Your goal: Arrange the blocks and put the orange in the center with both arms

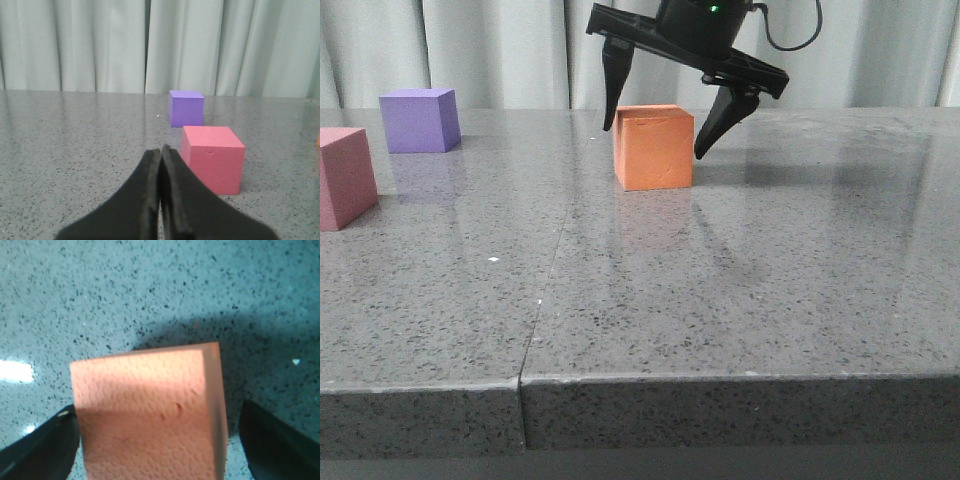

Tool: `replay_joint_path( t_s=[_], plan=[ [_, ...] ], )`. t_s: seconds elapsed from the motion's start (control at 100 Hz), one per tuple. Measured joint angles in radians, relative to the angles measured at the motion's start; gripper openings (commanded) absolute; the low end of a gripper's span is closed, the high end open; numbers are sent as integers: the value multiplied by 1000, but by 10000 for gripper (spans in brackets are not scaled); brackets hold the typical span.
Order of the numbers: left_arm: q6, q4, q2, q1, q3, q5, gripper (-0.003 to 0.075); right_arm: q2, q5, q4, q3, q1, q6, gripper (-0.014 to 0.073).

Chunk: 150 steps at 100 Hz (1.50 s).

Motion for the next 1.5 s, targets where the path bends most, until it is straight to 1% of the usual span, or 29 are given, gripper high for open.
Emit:
replay_joint_path(
  t_s=[0.13, 0.42, 0.51, 0.56, 0.59, 0.62, 0.64, 0.68, 0.69, 0.71, 0.73, 0.76, 0.78, 0.88, 0.92, 1.08, 1.3, 1.37, 1.5],
  plan=[
    [0, 0, 0, 0, 0, 0, -20, -2, -5, 0, 0, 0, 0, 652],
    [0, 0, 0, 0, 0, 0, -20, -66, 45, 0, 0, 0, -4, 652],
    [0, 0, 0, 0, 0, 0, -20, -97, 85, -16, 0, 0, -10, 610],
    [0, 0, 0, 0, 0, 0, -20, -115, 116, -40, 0, 0, -12, 548],
    [0, 0, 0, 0, 0, 0, -20, -124, 135, -58, 0, 0, -16, 484],
    [0, 0, 0, 0, 0, 0, -20, -134, 151, -73, 0, 0, -21, 440],
    [0, 0, 0, 0, 0, 0, -20, -140, 161, -84, 0, 0, -25, 377],
    [0, 0, 0, 0, 0, 0, -20, -154, 172, -103, 0, 0, -32, 278],
    [0, 0, 0, 0, 0, 0, -20, -156, 175, -106, 0, 0, -34, 278],
    [0, 0, 0, 0, 0, 0, -20, -163, 178, -114, 0, 0, -37, 214],
    [0, 0, 0, 0, 0, 0, -20, -170, 182, -123, 0, 0, -39, 169],
    [0, 0, 0, 0, 0, 0, -20, -178, 184, -135, 0, 0, -41, 127],
    [0, 0, 0, 0, 0, 0, -20, -186, 186, -141, 0, 0, -43, 74],
    [0, 0, 0, 0, 0, 0, -20, -217, 186, -163, 0, 0, -47, -74],
    [0, 0, 0, 0, 0, 0, -20, -227, 188, -168, 0, 0, -49, -63],
    [0, 0, 0, 0, 0, 0, -20, -295, 188, -176, 58, 0, -60, -68],
    [0, 0, 0, 0, 0, 0, -20, -448, 178, -180, 270, 0, -60, -68],
    [0, 0, 0, 0, 0, 0, -20, -509, 138, -180, 353, 0, -60, -68],
    [0, 0, 0, 0, 0, 0, -20, -630, 22, -180, 508, 0, -60, -68]
  ],
)
